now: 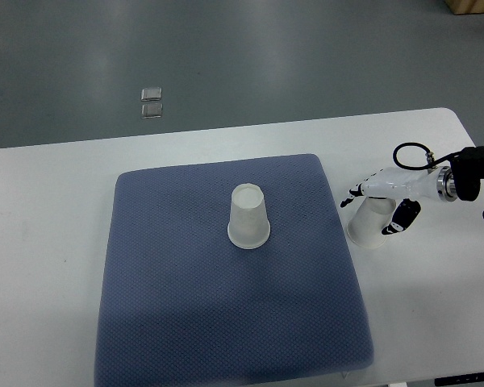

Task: Stack paper cups
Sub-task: 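Close the right hand fingers around the white cup, then lift the held cup with the right hand off the table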

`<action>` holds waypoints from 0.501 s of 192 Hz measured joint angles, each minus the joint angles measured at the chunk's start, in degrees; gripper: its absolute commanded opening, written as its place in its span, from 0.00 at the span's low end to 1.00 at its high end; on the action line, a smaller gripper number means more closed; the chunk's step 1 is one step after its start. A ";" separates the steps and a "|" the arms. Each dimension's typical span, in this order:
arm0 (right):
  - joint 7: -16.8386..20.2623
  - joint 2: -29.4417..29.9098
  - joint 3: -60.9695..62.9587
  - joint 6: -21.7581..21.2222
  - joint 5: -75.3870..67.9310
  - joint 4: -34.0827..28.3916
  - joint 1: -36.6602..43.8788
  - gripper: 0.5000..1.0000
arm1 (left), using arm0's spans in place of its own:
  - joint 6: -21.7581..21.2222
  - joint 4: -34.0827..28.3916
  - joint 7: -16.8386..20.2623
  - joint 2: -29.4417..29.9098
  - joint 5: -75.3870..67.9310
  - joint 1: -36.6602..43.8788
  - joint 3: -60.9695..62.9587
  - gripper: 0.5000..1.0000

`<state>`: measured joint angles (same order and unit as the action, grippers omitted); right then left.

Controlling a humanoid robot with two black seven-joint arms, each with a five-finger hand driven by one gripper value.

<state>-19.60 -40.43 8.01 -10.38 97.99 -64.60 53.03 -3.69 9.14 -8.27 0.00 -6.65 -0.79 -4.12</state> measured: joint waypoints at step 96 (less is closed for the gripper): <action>-0.27 0.00 -0.28 -0.10 0.37 0.01 0.29 0.21 | 0.00 0.00 0.02 0.00 0.00 0.00 0.01 1.00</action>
<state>-19.87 -40.43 7.73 -10.48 98.36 -64.59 53.32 -3.69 9.14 -8.25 0.00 -6.65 -0.79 -4.11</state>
